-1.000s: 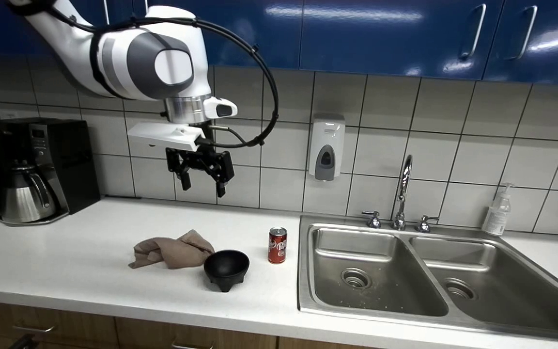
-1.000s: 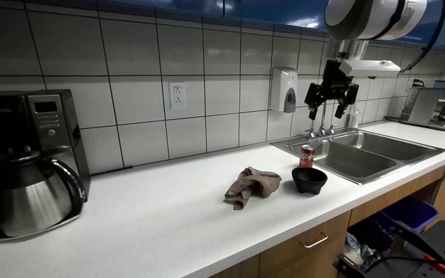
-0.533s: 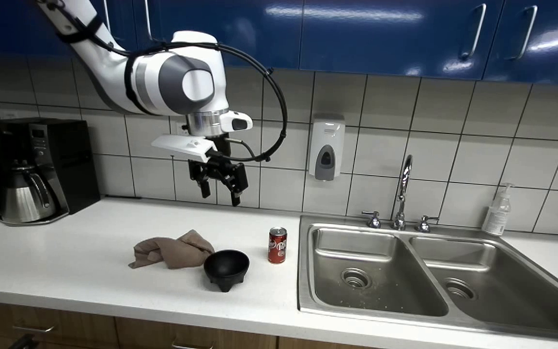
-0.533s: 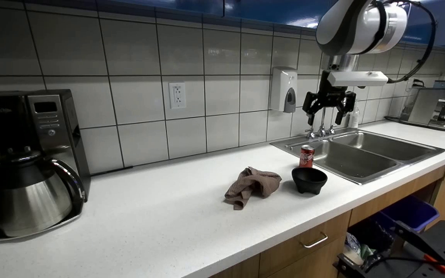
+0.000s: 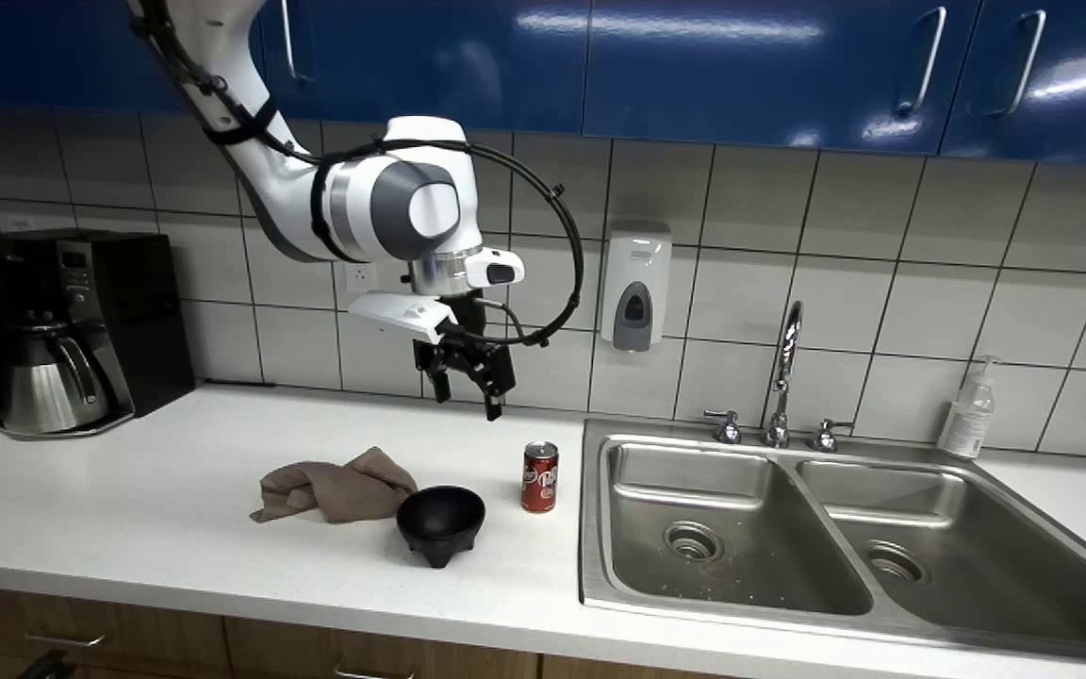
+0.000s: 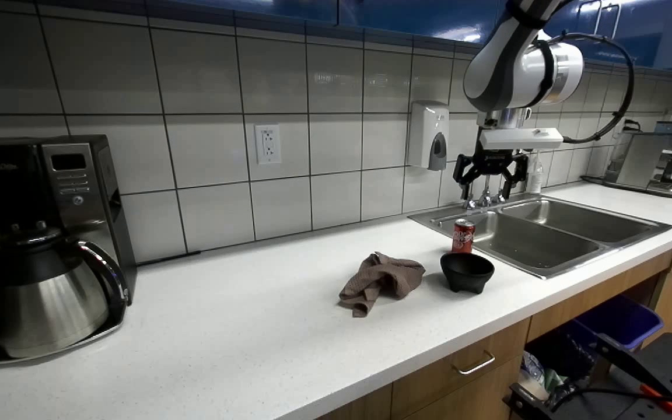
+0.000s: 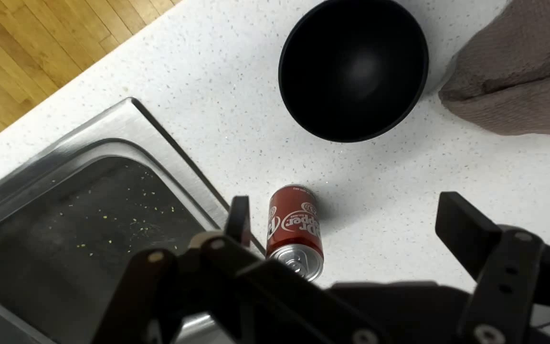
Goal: Put the red can in the black bowl.
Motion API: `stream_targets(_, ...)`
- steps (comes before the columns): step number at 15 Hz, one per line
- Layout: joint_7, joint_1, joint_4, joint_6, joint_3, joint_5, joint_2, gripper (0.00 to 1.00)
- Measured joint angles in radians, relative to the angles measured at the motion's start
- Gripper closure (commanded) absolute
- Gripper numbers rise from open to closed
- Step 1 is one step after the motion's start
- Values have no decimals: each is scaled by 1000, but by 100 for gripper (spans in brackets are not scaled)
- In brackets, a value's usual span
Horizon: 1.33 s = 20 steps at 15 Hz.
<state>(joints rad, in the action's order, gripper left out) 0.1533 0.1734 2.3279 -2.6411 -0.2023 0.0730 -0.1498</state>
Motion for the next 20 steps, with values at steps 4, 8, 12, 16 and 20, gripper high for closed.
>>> stream_targets(4, 15, 0, -79, 0, -11, -18, -91, 0)
stream_targets(8, 38, 0, -159, 0, -16, -31, -185, 0)
stream_targets(12, 47, 0, -235, 0, -19, -67, -270, 0)
stream_targets(16, 54, 0, -309, 0, -20, -108, -345, 0)
stream_targets(20, 75, 0, -381, 1, -28, -127, -417, 0)
